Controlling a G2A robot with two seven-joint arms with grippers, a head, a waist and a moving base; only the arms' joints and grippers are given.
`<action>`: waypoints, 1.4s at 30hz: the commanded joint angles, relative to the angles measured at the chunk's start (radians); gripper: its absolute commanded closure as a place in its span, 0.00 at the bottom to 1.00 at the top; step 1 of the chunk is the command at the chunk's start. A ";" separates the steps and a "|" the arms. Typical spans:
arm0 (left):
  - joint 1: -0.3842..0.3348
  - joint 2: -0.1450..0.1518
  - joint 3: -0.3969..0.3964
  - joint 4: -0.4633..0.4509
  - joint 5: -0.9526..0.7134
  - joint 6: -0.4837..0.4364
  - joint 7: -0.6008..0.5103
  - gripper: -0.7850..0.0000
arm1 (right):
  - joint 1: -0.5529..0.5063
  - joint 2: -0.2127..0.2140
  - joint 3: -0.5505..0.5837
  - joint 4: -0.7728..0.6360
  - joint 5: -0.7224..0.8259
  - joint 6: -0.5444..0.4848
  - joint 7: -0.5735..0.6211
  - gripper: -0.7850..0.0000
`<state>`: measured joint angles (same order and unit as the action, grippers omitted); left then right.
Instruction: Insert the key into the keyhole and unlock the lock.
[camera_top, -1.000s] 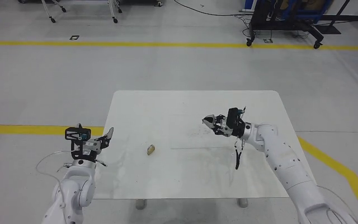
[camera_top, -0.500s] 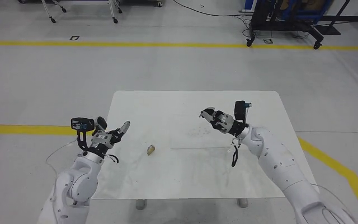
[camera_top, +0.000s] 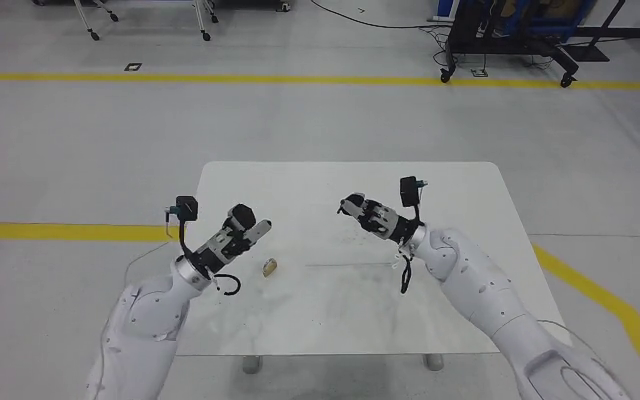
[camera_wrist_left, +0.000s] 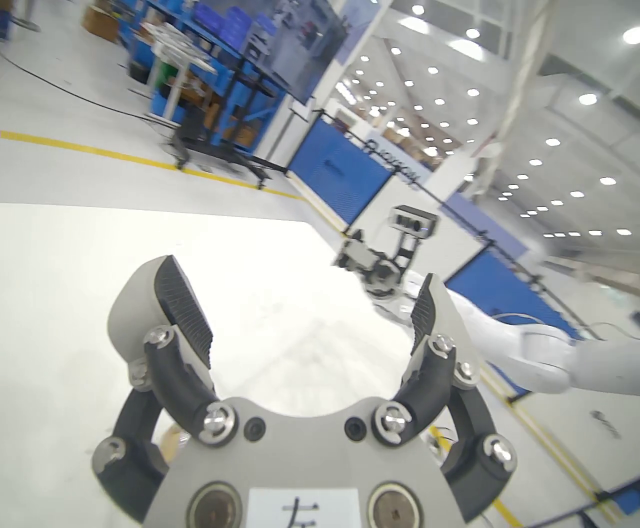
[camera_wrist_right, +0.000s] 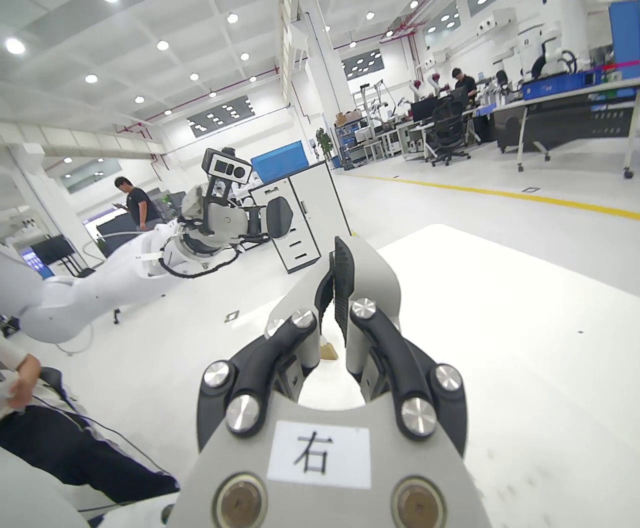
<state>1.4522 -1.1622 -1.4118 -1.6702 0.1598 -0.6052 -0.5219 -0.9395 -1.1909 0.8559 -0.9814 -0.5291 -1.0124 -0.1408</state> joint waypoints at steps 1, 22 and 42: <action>-0.063 0.000 0.051 0.051 -0.172 0.001 -0.143 0.00 | 0.020 -0.010 -0.032 0.003 0.102 0.000 0.054 1.00; -0.266 -0.012 0.210 0.309 -0.255 -0.085 -0.291 0.46 | 0.109 -0.061 -0.178 0.068 0.536 0.000 0.382 1.00; -0.283 -0.010 0.239 0.310 -0.187 0.001 -0.231 0.87 | 0.119 -0.097 -0.151 0.105 0.654 0.000 0.586 1.00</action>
<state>1.1697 -1.1725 -1.1741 -1.3607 -0.0261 -0.6040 -0.7498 -0.8196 -1.2860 0.7019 -0.8791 0.1246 -1.0123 0.4417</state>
